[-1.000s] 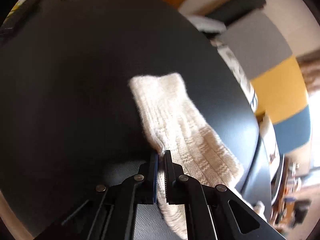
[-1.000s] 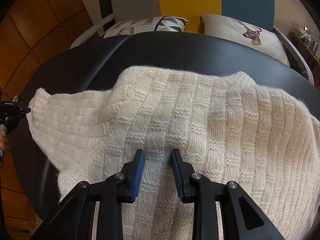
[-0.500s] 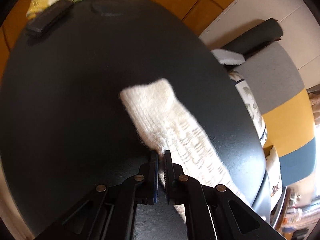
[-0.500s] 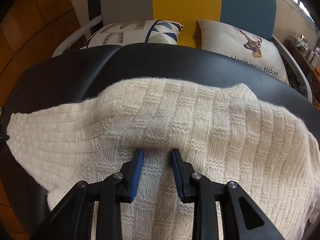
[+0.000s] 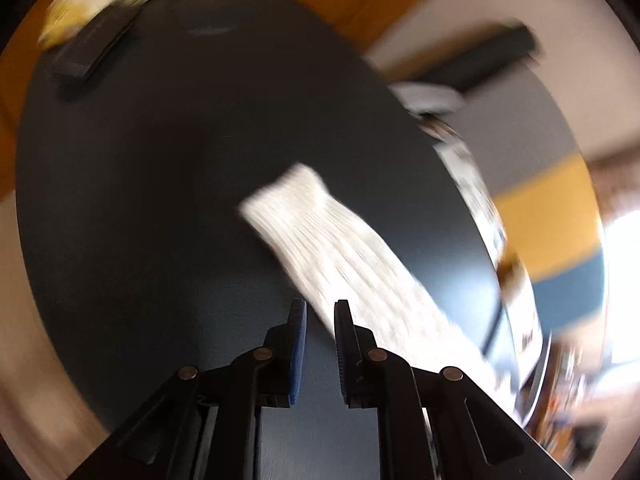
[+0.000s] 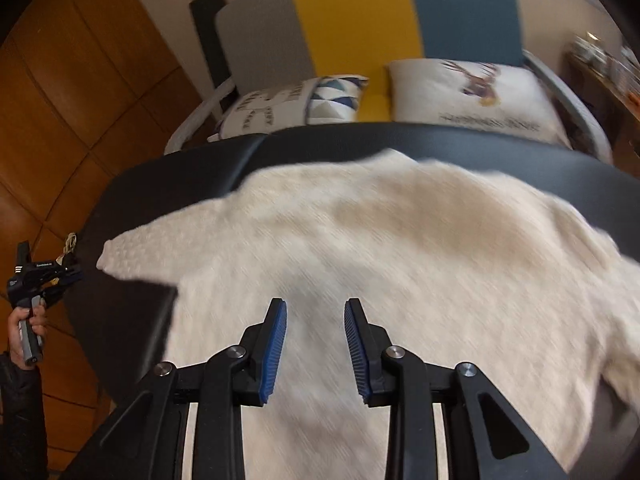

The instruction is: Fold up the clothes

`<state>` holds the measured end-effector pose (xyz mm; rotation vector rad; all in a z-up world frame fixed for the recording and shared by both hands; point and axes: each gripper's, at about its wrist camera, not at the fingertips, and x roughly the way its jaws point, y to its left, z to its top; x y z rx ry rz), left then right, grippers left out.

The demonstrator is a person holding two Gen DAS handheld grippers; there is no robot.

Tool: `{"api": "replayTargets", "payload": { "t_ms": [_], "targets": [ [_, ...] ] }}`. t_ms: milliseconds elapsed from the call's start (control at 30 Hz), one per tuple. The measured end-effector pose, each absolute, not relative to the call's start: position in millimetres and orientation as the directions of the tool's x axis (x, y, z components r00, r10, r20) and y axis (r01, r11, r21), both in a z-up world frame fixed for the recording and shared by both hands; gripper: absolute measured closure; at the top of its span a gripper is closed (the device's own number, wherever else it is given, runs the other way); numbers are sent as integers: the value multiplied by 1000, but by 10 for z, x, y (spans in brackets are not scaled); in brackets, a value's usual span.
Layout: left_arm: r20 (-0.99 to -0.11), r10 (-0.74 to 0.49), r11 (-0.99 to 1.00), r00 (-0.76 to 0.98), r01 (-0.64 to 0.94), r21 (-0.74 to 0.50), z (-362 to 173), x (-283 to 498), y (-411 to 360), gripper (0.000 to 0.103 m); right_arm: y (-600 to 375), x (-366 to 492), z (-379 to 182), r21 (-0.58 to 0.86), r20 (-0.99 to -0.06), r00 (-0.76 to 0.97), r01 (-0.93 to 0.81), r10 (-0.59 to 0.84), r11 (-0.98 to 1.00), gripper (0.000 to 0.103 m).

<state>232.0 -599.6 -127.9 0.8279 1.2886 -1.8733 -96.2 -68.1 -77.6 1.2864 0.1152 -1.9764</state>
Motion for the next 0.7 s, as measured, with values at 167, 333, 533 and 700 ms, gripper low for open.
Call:
{"api": "replayTargets", "payload": {
  "t_ms": [167, 333, 533, 700],
  "targets": [
    [-787, 83, -613, -611, 592, -524, -1267, 1855, -4863, 87, 638, -765, -990, 373, -838, -205, 461, -505, -805, 73],
    [-814, 270, -746, -514, 423, -515, -1473, 1557, -3720, 86, 1672, -661, -1365, 416, -849, -230, 262, -475, -871, 73],
    [-839, 305, -774, -450, 397, -494, -1639, 1296, -3262, 82, 2010, -567, -1675, 517, -804, -225, 193, -551, -834, 73],
    [-831, 317, -748, -456, 419, -515, -1650, 1390, -3018, 71, 2073, -564, -1696, 578, -753, -229, 218, -617, -786, 66]
  ]
}}
